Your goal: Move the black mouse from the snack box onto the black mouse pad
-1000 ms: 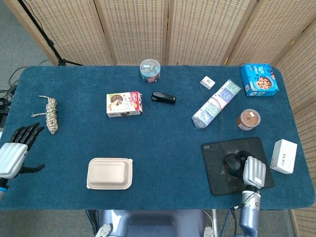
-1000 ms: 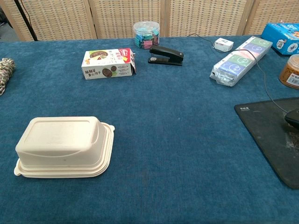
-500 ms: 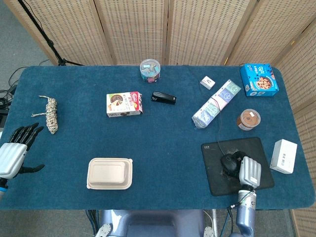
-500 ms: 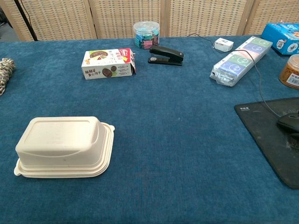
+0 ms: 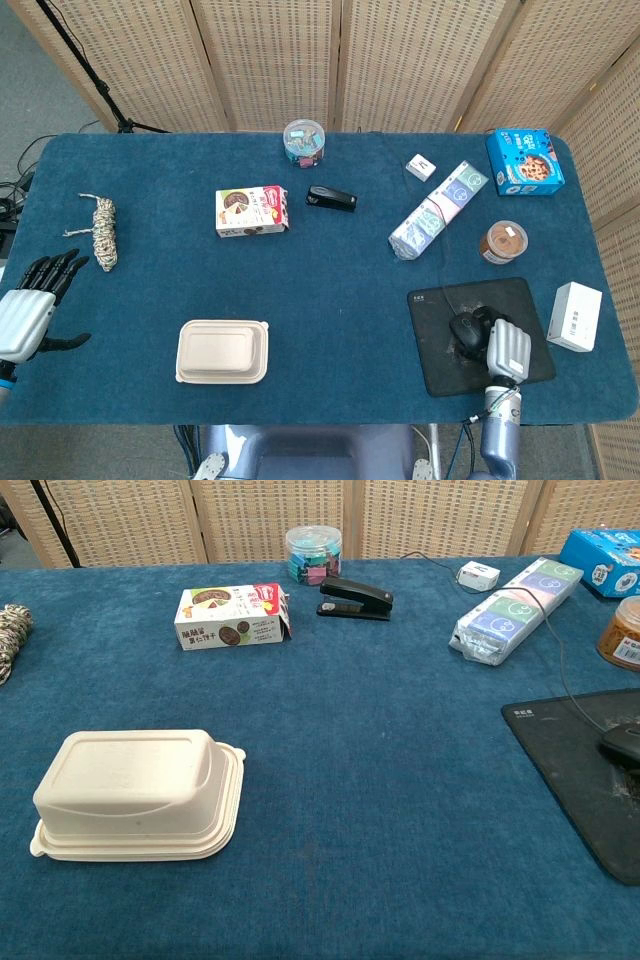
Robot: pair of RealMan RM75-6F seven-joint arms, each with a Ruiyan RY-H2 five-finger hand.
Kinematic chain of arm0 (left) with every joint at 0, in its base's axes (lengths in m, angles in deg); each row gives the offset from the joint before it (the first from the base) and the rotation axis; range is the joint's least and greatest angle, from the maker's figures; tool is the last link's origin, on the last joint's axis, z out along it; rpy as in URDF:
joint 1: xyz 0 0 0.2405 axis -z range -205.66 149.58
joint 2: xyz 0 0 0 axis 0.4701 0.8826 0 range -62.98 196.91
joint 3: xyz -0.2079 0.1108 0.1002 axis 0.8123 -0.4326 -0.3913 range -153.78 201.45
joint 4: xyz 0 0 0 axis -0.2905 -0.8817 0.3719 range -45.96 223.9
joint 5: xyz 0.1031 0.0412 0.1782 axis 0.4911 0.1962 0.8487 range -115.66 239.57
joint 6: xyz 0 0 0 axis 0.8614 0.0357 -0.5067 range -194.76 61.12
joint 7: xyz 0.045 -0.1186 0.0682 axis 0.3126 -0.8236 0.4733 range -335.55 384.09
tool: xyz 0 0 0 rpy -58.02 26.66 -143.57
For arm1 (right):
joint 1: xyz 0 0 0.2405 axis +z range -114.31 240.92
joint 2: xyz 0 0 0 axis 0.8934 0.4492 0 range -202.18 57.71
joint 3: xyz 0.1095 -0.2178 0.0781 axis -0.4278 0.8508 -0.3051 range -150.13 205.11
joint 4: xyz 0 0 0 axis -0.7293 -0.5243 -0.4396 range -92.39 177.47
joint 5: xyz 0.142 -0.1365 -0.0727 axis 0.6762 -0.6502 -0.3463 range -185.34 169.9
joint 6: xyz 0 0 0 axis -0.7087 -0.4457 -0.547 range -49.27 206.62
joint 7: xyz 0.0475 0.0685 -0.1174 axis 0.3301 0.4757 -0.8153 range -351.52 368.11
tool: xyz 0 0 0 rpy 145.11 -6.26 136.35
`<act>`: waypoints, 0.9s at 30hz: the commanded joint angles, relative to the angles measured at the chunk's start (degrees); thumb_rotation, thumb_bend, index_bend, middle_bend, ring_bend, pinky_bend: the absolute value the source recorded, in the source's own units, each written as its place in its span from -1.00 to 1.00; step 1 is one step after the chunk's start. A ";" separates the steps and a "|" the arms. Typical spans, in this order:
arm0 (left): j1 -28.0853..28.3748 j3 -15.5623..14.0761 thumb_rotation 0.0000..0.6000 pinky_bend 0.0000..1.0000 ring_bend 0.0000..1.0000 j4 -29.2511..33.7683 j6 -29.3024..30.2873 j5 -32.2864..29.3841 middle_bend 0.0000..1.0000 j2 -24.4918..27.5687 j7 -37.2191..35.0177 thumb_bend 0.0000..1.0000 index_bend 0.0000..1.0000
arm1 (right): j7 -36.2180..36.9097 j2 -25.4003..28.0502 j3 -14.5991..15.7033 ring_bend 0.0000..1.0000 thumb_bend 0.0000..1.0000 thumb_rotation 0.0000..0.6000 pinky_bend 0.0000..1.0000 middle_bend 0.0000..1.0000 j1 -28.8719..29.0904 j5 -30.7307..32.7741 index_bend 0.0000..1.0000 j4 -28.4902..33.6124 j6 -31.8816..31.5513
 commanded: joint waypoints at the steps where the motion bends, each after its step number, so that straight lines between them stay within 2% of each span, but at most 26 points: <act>1: 0.02 0.02 1.00 -1.00 -1.00 0.00 -0.03 -0.02 -1.00 0.02 -0.02 -0.92 -1.00 | 0.12 0.28 0.20 -0.56 -0.42 1.00 -0.33 -0.39 -0.22 -0.44 -0.41 0.37 0.02; 5: 0.04 0.04 1.00 -1.00 -1.00 -0.01 -0.05 -0.04 -1.00 0.01 0.00 -0.92 -1.00 | -0.27 0.68 0.39 -0.67 -0.42 1.00 -0.43 -0.53 -0.49 -0.82 -0.46 1.21 -0.24; 16: -0.03 -0.03 1.00 -1.00 -1.00 0.02 0.06 0.15 -1.00 0.16 -0.16 -0.92 -1.00 | -1.42 1.74 0.79 -0.75 -0.42 1.00 -0.47 -0.61 -1.26 -1.86 -0.52 3.83 -1.21; 20: 0.00 -0.02 1.00 -1.00 -1.00 0.00 0.01 0.15 -1.00 0.13 -0.17 -0.92 -1.00 | -2.24 3.34 1.78 -0.81 -0.42 1.00 -0.57 -0.66 -2.24 -4.88 -0.58 8.49 -4.14; 23: 0.01 -0.07 1.00 -1.00 -1.00 0.05 -0.01 0.23 -1.00 0.11 -0.01 -0.92 -1.00 | -4.25 5.65 2.69 -0.89 -0.42 1.00 -0.67 -0.73 -2.73 -7.56 -0.65 14.37 -6.09; 25: -0.04 -0.11 1.00 -1.00 -1.00 0.08 0.11 0.36 -1.00 0.06 0.16 -0.92 -1.00 | -5.53 7.46 2.96 -0.95 -0.52 1.00 -0.76 -0.79 -2.65 -8.83 -0.70 18.25 -6.35; 27: -0.14 -0.19 1.00 -1.00 -1.00 0.11 0.32 0.54 -1.00 -0.03 0.45 -0.92 -1.00 | -6.60 9.86 3.31 -1.00 -0.82 1.00 -0.89 -0.90 -2.35 -10.20 -0.79 22.06 -5.88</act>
